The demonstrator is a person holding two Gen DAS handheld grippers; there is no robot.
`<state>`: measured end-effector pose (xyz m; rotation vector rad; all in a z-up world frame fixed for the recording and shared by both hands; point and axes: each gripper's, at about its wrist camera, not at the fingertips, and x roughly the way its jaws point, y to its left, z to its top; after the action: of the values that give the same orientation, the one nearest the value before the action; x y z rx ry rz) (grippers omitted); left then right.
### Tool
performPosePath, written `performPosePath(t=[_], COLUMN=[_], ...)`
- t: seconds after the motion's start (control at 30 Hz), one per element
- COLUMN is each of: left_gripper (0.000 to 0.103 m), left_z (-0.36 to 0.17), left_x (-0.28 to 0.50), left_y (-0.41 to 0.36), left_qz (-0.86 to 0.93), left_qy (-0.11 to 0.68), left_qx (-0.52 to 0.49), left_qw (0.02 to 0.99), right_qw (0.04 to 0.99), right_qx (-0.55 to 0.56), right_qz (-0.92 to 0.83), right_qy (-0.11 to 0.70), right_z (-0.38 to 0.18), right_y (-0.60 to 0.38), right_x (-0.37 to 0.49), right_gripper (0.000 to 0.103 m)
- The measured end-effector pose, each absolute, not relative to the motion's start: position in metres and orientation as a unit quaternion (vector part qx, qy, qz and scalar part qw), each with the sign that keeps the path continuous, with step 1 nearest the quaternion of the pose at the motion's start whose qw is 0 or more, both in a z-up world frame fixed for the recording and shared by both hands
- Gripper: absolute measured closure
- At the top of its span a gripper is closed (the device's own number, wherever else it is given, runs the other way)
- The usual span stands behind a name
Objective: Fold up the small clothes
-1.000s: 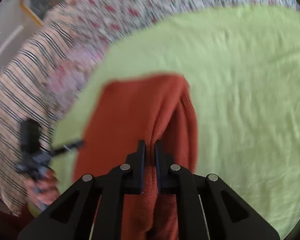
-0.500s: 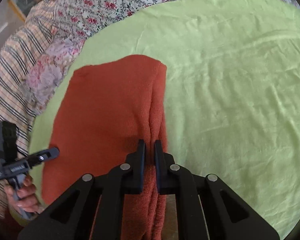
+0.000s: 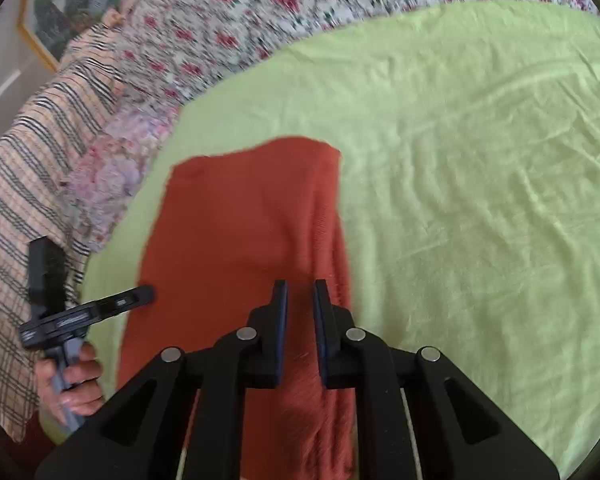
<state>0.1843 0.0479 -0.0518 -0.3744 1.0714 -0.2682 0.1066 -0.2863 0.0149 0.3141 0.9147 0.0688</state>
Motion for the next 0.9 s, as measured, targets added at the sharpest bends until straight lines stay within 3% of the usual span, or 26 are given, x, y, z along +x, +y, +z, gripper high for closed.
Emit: performPosePath(t=[0.2,0.27,0.33,0.47,0.6,0.73,0.9], left_gripper=[0.045,0.045,0.045,0.045,0.045,0.045,0.045], left_z=[-0.054,-0.056,-0.055,-0.048,-0.039,-0.044,-0.060], left_x=[0.170,0.159,0.145,0.116,0.073,0.034,0.024], left_y=[0.041,0.040,0.042,0.052,0.055,0.043,0.023], left_qz=[-0.135,-0.139,-0.145,-0.151,-0.141,-0.147,-0.132], left_qy=[0.509,0.511,0.510,0.503,0.489,0.484,0.487], left_qx=[-0.182,-0.185,-0.194,-0.197,-0.160,-0.119,-0.074], left_qw=[0.831,0.827,0.825,0.828,0.846,0.854,0.860], right_qw=[0.887,0.884,0.882,0.872,0.871,0.872,0.865], right_qx=[0.147,0.145,0.133,0.131,0.121,0.116,0.121], right_qz=[0.065,0.084,0.099,0.118,0.103,0.070,0.053], right_qy=[0.433,0.437,0.441,0.456,0.465,0.471,0.484], right_z=[0.031,0.032,0.033,0.028,0.024,0.020,0.008], right_y=[-0.273,-0.263,-0.249,-0.235,-0.238,-0.254,-0.268], right_x=[0.115,0.125,0.136,0.141,0.113,0.069,0.029], right_gripper=[0.087,0.083,0.067,0.066,0.064,0.053,0.052])
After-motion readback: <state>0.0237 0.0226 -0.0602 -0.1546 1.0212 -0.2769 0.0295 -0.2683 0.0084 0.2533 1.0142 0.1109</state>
